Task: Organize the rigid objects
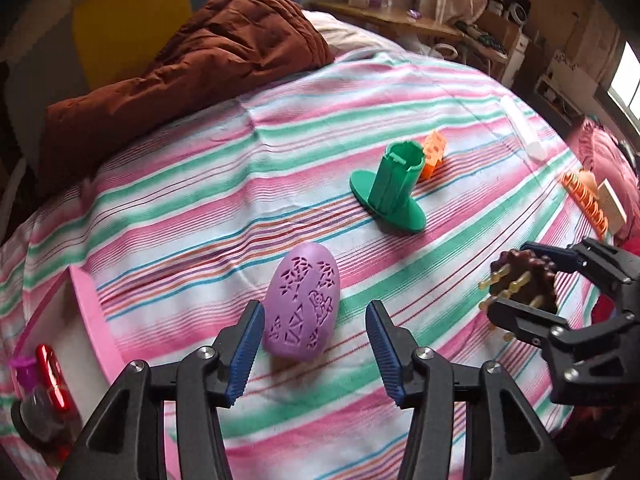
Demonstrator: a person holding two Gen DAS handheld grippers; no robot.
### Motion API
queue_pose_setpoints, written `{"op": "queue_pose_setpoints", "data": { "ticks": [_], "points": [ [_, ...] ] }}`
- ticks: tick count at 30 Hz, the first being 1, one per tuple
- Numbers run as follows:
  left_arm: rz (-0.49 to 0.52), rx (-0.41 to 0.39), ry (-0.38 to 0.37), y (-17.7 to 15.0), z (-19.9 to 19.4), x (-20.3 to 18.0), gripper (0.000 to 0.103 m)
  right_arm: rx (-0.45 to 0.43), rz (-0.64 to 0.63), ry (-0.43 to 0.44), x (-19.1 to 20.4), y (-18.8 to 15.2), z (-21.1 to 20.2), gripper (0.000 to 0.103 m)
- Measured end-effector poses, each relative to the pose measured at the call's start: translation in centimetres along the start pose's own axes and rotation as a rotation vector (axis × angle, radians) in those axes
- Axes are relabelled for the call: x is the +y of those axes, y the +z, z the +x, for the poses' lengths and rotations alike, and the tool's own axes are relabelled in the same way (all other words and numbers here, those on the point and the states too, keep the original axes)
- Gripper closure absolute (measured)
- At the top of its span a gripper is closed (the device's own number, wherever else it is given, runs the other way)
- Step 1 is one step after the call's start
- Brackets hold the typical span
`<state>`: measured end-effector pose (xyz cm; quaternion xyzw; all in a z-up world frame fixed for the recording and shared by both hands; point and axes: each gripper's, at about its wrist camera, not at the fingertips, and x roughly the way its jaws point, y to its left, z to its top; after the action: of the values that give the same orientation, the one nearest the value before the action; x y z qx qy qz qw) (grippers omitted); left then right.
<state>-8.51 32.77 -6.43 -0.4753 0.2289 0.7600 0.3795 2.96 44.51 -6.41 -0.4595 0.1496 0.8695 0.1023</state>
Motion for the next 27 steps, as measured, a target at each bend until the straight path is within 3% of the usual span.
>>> {"op": "queue_pose_setpoints", "data": {
  "ticks": [3, 5, 9, 19, 27],
  "points": [
    [0.02, 0.032, 0.034, 0.7, 1.6, 0.1, 0.05, -0.003, 0.001, 0.001, 0.0, 0.0, -0.1, 0.029],
    [0.013, 0.05, 0.028, 0.7, 2.3, 0.5, 0.057, -0.005, -0.001, 0.003, 0.0, 0.0, -0.1, 0.029],
    [0.0, 0.012, 0.039, -0.2, 1.8, 0.2, 0.058, 0.001, -0.015, -0.002, 0.2, 0.0, 0.2, 0.029],
    [-0.152, -0.145, 0.089, -5.9, -5.2, 0.0, 0.058, 0.012, -0.077, -0.006, 1.8, -0.6, 0.8, 0.029],
    [-0.194, -0.214, 0.128, -9.2, -9.1, -0.5, 0.058, 0.001, -0.092, -0.018, 2.0, -0.8, 0.8, 0.029]
  ]
}}
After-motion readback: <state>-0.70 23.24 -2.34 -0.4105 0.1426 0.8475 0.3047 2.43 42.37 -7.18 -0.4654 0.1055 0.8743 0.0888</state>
